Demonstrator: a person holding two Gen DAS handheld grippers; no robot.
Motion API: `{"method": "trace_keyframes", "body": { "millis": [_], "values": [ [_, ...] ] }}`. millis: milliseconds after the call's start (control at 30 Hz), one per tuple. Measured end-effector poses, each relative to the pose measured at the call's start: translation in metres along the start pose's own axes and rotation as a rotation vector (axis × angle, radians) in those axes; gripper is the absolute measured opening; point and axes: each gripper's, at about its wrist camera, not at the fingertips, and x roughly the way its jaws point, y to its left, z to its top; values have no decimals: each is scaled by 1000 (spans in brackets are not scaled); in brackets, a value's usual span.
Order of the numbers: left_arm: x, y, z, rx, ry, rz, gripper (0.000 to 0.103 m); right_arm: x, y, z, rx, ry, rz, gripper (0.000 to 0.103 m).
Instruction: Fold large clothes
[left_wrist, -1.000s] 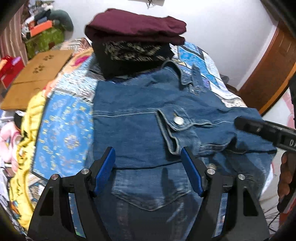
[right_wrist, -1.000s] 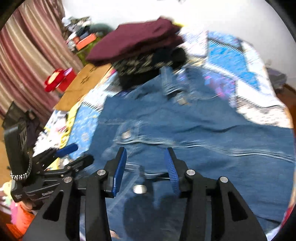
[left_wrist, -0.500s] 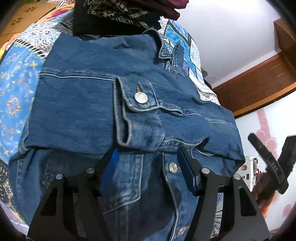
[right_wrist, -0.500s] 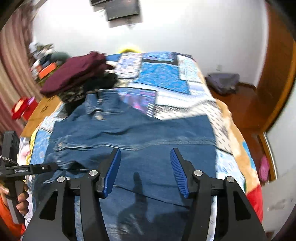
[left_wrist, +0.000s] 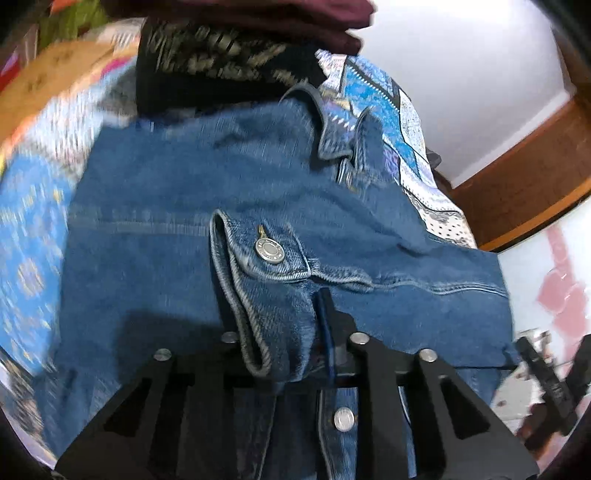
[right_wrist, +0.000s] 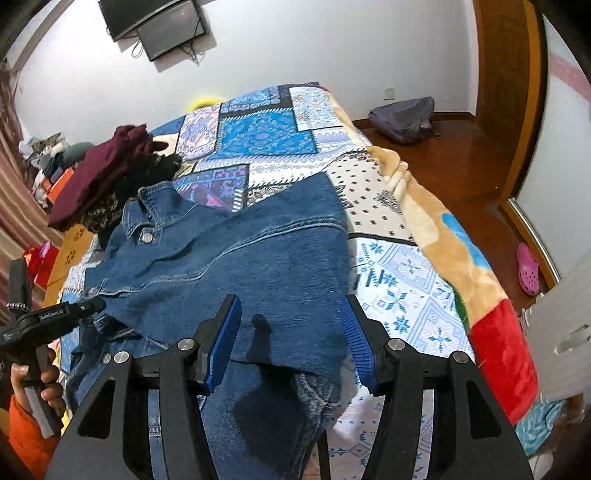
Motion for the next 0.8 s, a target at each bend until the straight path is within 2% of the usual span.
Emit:
{"method": "trace_keyframes", "body": {
  "millis": [133,267,300,433,500,633,700,800],
  "values": [
    [-28,-30,24,115,-121,31,19,-2,-7,6,28,-17,-2,52],
    [-81,-60,53,228,-312,50,19,-2,-7,14,35,-24,-8,52],
    [-96,-64,61,246,-359,54,19,-1,-6,15,32,-25,-8,52],
    [-134,-59,77,265,-466,76,19,4,2,19,11,-22,1,52],
    [-141,-48,79,258,-478,90,19,11,9,18,-5,-8,6,52],
    [-128,-10,73,224,-425,135,19,35,23,8,-58,63,4,52],
    [-114,9,66,207,-381,162,19,44,28,2,-77,95,0,52],
    [-87,39,49,183,-267,191,20,53,32,-7,-99,115,-16,55]
  ]
}}
